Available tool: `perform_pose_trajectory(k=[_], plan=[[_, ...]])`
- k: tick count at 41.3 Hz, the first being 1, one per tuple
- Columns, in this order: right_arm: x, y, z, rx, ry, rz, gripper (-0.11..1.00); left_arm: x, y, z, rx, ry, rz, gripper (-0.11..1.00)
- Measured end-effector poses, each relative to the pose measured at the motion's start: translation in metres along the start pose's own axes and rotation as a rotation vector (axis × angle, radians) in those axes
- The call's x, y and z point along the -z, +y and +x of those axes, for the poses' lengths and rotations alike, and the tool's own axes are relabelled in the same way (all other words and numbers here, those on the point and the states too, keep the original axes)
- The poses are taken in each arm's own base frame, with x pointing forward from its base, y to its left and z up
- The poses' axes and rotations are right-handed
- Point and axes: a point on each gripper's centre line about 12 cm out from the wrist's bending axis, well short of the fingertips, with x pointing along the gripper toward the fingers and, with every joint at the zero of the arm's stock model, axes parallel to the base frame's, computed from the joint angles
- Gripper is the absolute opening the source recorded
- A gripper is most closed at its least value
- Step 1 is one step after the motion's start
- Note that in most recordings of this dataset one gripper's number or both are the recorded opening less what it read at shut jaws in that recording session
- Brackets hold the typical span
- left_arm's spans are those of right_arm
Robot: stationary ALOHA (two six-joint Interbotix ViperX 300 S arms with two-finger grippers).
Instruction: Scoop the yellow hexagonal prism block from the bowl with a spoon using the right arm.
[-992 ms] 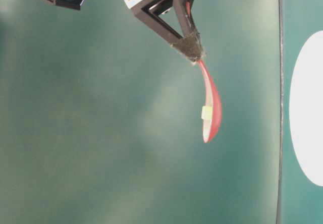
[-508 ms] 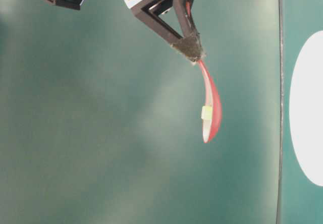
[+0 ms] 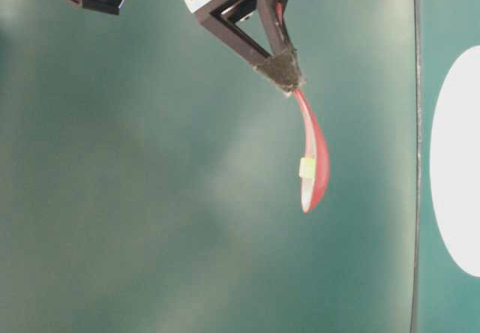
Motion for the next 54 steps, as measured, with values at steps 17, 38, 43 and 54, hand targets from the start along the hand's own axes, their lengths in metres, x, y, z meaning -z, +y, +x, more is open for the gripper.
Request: perform_pose_trajectory(k=[17,38,43,54], plan=[[-0.0001,-0.0005,0.0000,0.001,0.000,0.001,0.23,0.0000,0.0000,0.0000,0.000,0.000,0.000,0.00],[-0.0003,-0.0004,0.0004,0.001,0.000,-0.001,0.23,-0.0005,0.0000,-0.0003,0.000,-0.003,0.000,0.00],[-0.0007,-0.0003,0.0001,0.001,-0.002,0.001,0.23,-0.0005,0.0000,-0.0003,0.000,-0.003,0.002,0.00],[-0.0002,0.0001,0.0004,0.000,0.000,0.000,0.23,-0.0003,0.0000,-0.0003,0.000,-0.002,0.000,0.00]])
